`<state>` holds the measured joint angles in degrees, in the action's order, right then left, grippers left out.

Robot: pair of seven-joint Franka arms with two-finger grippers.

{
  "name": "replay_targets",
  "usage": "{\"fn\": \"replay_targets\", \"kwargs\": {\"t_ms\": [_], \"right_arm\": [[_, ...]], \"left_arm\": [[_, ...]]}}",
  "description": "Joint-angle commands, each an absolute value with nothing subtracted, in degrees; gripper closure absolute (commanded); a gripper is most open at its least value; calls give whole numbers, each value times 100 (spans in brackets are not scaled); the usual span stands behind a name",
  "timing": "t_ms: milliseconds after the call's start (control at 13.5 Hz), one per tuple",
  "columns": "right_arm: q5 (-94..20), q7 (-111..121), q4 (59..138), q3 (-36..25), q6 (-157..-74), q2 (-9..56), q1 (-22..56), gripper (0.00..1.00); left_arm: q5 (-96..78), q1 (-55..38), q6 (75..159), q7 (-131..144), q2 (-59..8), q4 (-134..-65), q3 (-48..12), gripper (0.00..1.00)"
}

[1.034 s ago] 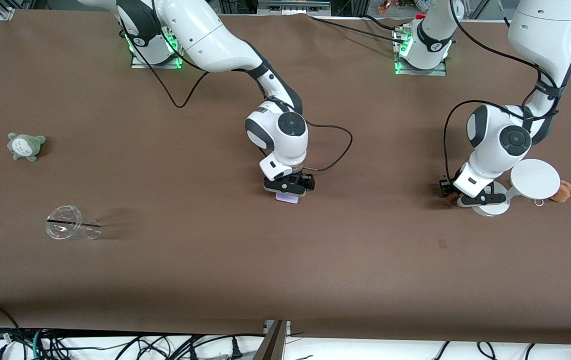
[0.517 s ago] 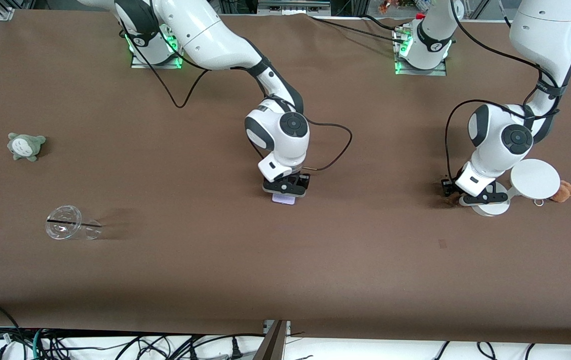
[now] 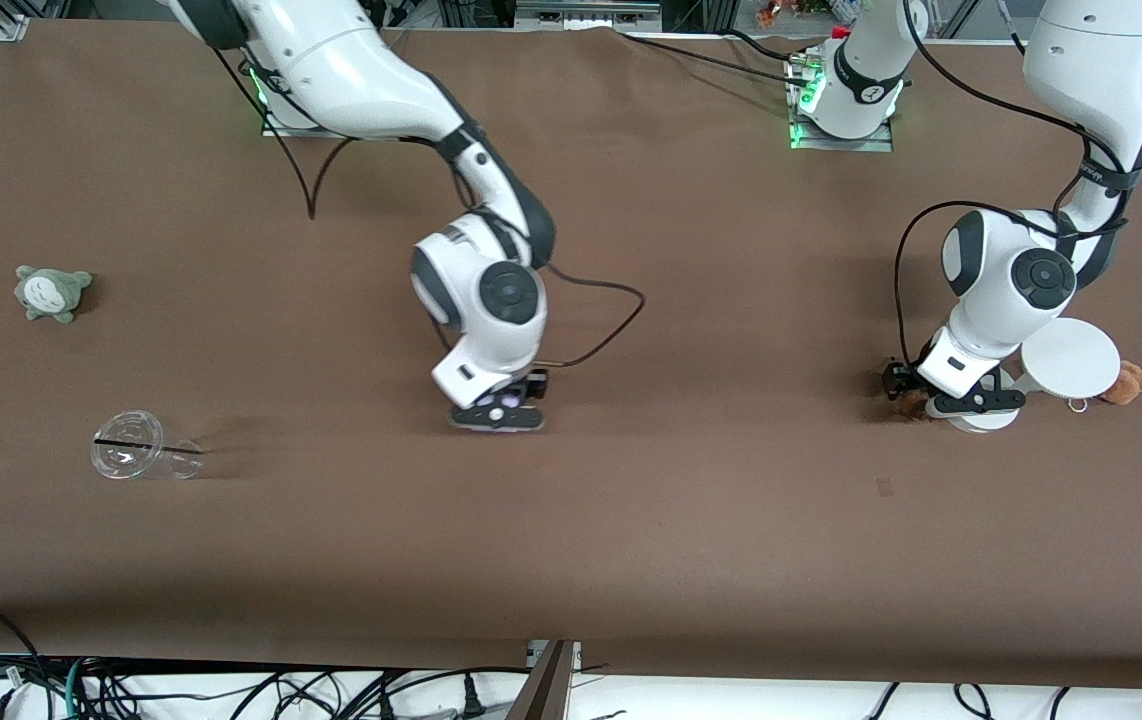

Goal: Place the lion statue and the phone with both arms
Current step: 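Carry the phone toward the glass cup while the left gripper withdraws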

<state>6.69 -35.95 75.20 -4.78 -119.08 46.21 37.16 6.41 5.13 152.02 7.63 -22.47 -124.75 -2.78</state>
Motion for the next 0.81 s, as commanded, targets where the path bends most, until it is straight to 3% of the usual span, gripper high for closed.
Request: {"fn": "replay_targets", "kwargs": {"t_ms": [0, 369, 591, 739], "right_arm": [[326, -2483, 8532, -404, -11971, 3851, 3157, 51], [308, -864, 10236, -404, -12873, 3121, 1814, 51], [273, -511, 10625, -396, -13603, 3146, 1232, 51], [-374, -134, 10617, -387, -13790, 3339, 1038, 50]], "left_arm": [[554, 457, 14146, 721, -1785, -12183, -360, 0], [519, 352, 12396, 1519, -1415, -11314, -685, 0], [510, 360, 11166, 1556, -1188, -10374, -712, 0], [501, 448, 10568, 1512, -898, -9916, -651, 0]]}}
